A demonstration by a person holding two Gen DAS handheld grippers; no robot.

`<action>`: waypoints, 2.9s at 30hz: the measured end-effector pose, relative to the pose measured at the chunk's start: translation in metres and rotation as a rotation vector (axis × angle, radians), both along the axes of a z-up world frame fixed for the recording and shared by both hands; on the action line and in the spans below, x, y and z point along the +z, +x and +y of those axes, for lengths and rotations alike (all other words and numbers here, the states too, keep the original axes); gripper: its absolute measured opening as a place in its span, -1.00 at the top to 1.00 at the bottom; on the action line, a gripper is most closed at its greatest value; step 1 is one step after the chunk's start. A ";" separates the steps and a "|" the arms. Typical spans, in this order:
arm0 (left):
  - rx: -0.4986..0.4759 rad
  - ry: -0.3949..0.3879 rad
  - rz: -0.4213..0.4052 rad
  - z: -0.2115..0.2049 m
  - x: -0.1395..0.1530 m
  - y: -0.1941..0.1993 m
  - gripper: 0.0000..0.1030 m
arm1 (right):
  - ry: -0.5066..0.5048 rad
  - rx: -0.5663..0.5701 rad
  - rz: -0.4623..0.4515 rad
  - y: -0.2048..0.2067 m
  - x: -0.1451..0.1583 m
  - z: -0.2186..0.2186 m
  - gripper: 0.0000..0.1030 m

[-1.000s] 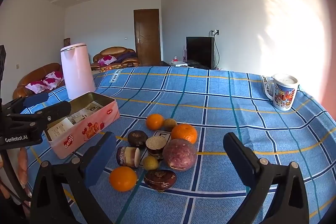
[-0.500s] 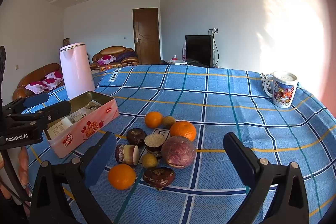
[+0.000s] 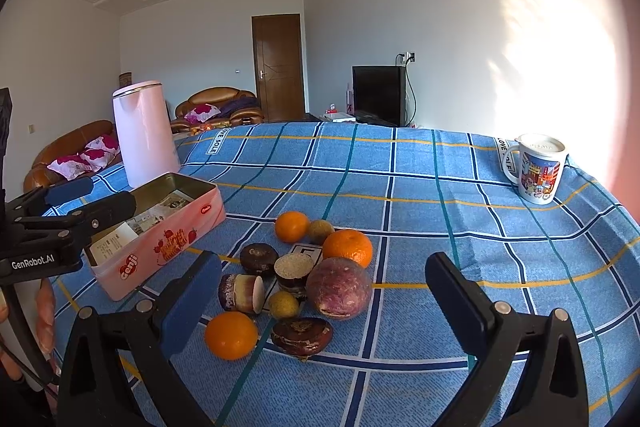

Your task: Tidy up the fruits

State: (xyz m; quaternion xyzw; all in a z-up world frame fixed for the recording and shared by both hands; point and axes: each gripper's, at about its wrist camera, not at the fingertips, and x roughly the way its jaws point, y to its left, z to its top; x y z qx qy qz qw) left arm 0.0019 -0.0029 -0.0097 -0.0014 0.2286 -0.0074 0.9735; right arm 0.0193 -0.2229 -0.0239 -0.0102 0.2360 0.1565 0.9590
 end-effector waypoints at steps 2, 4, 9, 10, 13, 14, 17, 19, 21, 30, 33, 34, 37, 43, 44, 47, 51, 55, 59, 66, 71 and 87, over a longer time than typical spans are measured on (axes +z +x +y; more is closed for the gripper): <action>0.000 -0.001 0.001 0.000 -0.001 0.000 -1.00 | 0.002 0.001 0.001 0.000 -0.001 0.000 -0.98; -0.001 -0.002 0.003 0.000 0.000 -0.001 -1.00 | 0.003 0.001 0.004 0.000 -0.002 0.000 -0.98; -0.003 0.000 0.008 -0.001 -0.001 0.000 -1.00 | 0.005 0.001 0.008 -0.001 -0.004 0.000 -0.98; -0.002 0.001 0.009 -0.002 -0.001 0.000 -1.00 | 0.006 0.001 0.010 0.000 -0.004 0.000 -0.98; -0.001 -0.002 0.009 -0.001 -0.001 0.000 -1.00 | 0.007 0.001 0.013 0.000 -0.006 0.000 -0.98; -0.001 -0.001 0.009 -0.001 -0.001 0.000 -1.00 | 0.008 0.001 0.013 0.000 -0.006 0.000 -0.98; -0.002 -0.001 0.011 -0.002 -0.001 0.000 -1.00 | 0.009 0.000 0.014 -0.001 -0.007 -0.001 -0.98; -0.002 0.000 0.012 -0.002 -0.002 0.000 -1.00 | 0.009 0.000 0.015 0.000 -0.007 -0.001 -0.98; -0.002 -0.001 0.011 -0.002 -0.002 0.000 -1.00 | 0.009 -0.001 0.015 0.000 -0.007 -0.001 -0.98; -0.003 -0.001 0.013 -0.003 -0.003 0.000 -1.00 | 0.012 -0.003 0.017 -0.001 -0.008 -0.002 -0.98; -0.003 -0.002 0.015 -0.004 -0.003 0.000 -1.00 | 0.012 -0.002 0.018 -0.002 -0.008 -0.003 -0.98; -0.002 -0.002 0.015 -0.004 -0.004 0.000 -1.00 | 0.012 -0.003 0.018 -0.002 -0.008 -0.003 -0.98; -0.004 -0.002 0.018 -0.005 -0.005 0.001 -1.00 | 0.012 -0.004 0.019 -0.002 -0.008 -0.003 -0.98; -0.030 -0.026 0.060 -0.012 -0.018 0.006 -1.00 | -0.045 -0.021 0.048 0.003 -0.019 -0.001 -0.97; -0.044 -0.030 0.071 -0.015 -0.022 0.007 -1.00 | -0.049 -0.022 0.057 0.004 -0.022 -0.002 -0.97; -0.080 -0.045 0.114 -0.024 -0.034 0.011 -1.00 | -0.073 -0.021 0.093 0.008 -0.030 -0.003 -0.76; -0.123 -0.058 0.149 -0.034 -0.044 0.013 -0.98 | -0.102 0.010 0.154 0.016 -0.036 0.001 -0.53; -0.162 -0.055 0.162 -0.043 -0.046 0.012 -0.81 | -0.131 0.046 0.182 0.015 -0.041 0.007 -0.39; -0.196 -0.061 0.186 -0.049 -0.049 0.011 -0.70 | -0.105 0.111 0.226 0.015 -0.046 0.008 -0.23; -0.251 -0.067 0.218 -0.061 -0.053 0.011 -0.49 | -0.054 0.197 0.276 0.013 -0.055 0.011 0.27; -0.277 -0.063 0.239 -0.072 -0.055 0.012 -0.47 | 0.000 0.164 0.259 0.011 -0.048 -0.009 0.27; -0.370 -0.103 0.348 -0.086 -0.072 0.023 0.29 | 0.057 0.131 0.202 0.008 -0.045 -0.026 0.27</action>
